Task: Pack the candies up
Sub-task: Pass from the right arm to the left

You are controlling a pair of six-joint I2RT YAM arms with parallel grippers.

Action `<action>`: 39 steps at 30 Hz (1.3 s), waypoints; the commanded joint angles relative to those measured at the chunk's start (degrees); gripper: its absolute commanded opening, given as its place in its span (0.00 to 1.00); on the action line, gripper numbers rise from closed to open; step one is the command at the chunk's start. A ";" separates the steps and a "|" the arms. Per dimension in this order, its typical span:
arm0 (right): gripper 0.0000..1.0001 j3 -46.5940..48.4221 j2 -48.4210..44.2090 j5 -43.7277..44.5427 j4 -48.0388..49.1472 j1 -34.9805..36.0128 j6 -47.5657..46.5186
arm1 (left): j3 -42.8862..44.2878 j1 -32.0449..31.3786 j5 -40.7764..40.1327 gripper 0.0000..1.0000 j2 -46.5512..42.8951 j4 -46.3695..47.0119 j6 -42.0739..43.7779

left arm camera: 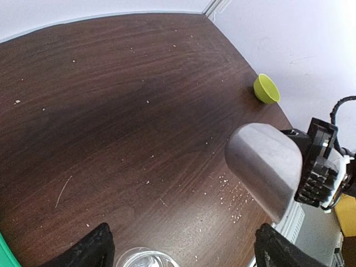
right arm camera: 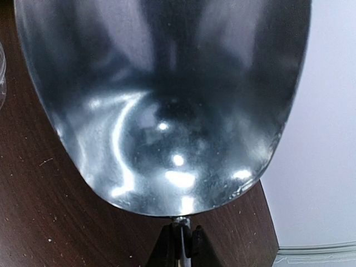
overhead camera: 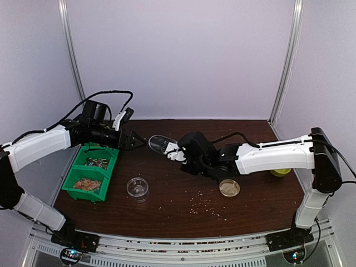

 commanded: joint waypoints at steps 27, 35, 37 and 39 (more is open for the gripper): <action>0.00 7.37 5.36 3.87 -2.31 3.32 0.06 | 0.92 -1.22 6.47 0.74 2.46 2.18 0.46; 0.00 9.24 6.65 4.35 -3.17 3.99 -0.67 | 1.19 -1.27 8.16 0.61 3.25 2.14 0.50; 0.00 9.76 7.10 4.56 -3.60 3.95 -0.71 | 1.19 -1.26 8.49 0.54 3.41 2.14 0.50; 0.00 9.99 7.35 4.58 -3.77 4.12 -0.75 | 1.20 -1.26 8.78 0.49 3.62 2.14 0.50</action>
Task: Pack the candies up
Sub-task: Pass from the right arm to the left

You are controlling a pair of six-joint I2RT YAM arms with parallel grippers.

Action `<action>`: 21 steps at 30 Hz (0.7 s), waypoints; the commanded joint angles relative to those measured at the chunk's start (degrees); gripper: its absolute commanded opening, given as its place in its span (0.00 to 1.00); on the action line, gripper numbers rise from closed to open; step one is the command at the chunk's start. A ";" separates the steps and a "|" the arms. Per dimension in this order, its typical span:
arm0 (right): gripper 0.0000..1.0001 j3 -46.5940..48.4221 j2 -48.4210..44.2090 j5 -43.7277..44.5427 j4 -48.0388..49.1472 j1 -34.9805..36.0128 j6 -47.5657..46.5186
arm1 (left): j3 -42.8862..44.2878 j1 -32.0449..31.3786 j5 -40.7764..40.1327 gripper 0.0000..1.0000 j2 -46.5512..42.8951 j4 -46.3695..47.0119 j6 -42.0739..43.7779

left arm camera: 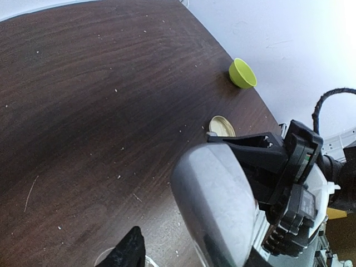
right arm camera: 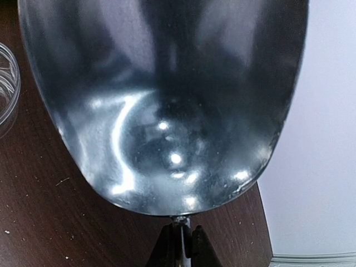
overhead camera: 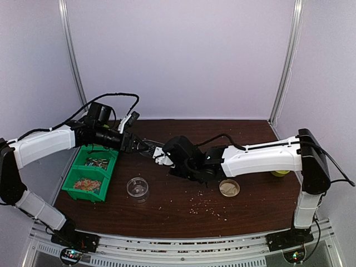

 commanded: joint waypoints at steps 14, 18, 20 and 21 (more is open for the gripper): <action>0.00 3.01 1.34 1.84 -1.68 1.22 -0.68 | 1.88 -0.25 2.25 0.02 1.86 -0.12 0.98; 0.00 3.06 1.15 1.87 -1.36 1.40 -0.95 | 1.95 -0.31 2.52 0.00 1.94 -0.12 1.03; 0.00 2.88 0.96 1.76 -1.23 1.43 -0.99 | 1.98 -0.29 2.61 0.00 1.91 -0.12 1.05; 0.00 2.73 0.77 1.62 -1.08 1.41 -1.04 | 1.99 -0.25 2.62 0.00 1.91 -0.12 1.01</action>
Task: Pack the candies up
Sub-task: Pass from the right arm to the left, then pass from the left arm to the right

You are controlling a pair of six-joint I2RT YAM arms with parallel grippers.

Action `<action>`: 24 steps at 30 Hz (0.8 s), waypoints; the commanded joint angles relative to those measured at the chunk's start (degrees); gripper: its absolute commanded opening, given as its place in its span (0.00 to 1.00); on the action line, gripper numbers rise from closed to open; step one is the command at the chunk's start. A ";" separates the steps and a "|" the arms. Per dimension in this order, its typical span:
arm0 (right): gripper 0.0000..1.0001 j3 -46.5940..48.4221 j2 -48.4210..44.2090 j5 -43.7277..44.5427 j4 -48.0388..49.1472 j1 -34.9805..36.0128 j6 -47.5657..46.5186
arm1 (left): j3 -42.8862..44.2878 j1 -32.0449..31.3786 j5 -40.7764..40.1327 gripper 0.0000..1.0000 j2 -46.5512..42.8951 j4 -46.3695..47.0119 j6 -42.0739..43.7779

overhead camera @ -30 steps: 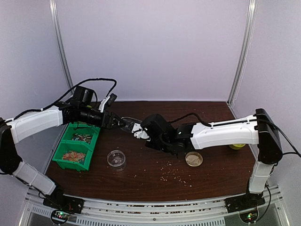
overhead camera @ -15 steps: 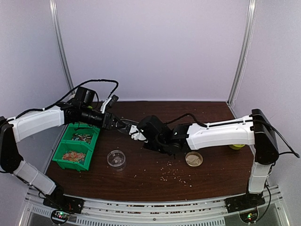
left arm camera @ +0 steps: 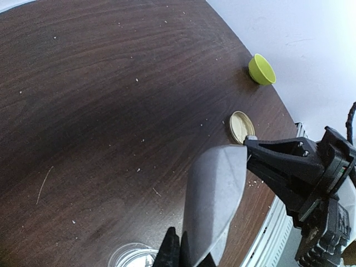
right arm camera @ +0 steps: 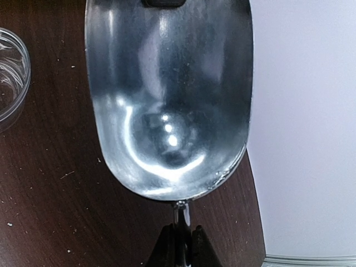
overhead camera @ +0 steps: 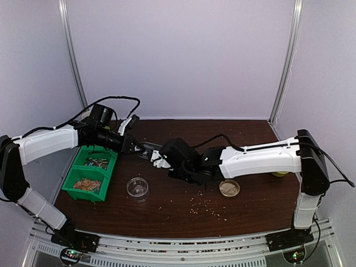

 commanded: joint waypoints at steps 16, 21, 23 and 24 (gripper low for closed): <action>0.48 -23.85 -18.68 -17.81 25.16 -0.44 -5.04 | 1.53 -0.91 11.30 0.00 -1.61 3.27 0.96; 0.49 -28.45 -22.51 -23.06 29.20 -0.92 -6.40 | 1.61 -0.89 12.69 0.00 -1.61 3.36 1.18; 0.49 -29.50 -23.29 -24.40 30.67 -1.15 -5.95 | 1.68 -0.88 13.21 0.00 -1.63 3.44 1.35; 0.49 -29.85 -23.67 -25.79 30.84 -1.35 -5.58 | 1.56 -0.87 13.67 0.00 -1.61 3.64 1.36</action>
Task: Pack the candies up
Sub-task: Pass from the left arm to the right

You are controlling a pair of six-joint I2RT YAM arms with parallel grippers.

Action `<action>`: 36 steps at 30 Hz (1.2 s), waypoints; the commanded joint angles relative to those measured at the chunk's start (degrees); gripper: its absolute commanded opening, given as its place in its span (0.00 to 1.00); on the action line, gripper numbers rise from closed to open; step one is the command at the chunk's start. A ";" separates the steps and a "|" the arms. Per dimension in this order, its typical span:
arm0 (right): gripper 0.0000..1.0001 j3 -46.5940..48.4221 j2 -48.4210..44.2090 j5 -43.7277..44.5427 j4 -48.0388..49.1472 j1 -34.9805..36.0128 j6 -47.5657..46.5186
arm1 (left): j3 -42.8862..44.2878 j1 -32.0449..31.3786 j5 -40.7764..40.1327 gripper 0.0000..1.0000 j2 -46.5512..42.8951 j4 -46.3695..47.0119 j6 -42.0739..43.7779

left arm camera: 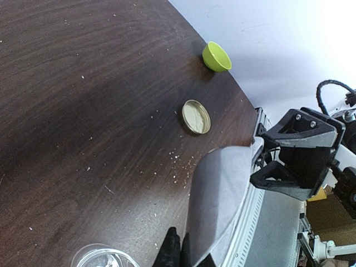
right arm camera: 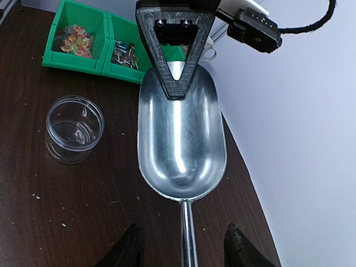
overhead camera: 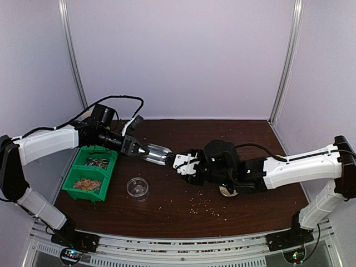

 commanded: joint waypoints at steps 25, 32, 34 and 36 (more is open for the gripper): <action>0.36 -8.96 -0.20 -6.97 22.67 -2.26 -1.43 | 0.93 -0.55 6.41 0.00 -2.16 5.21 0.81; 0.37 -9.20 -0.19 -7.51 23.87 -2.98 -1.56 | 0.87 -0.72 6.78 0.00 -2.10 5.21 0.81; 0.36 -9.20 -0.09 -8.01 23.92 -3.20 -1.57 | 0.92 -0.86 7.05 0.00 -2.03 5.21 0.81; 0.36 -8.87 0.11 -8.34 23.85 -3.45 -1.67 | 0.91 -1.02 7.26 0.00 -1.94 5.21 0.81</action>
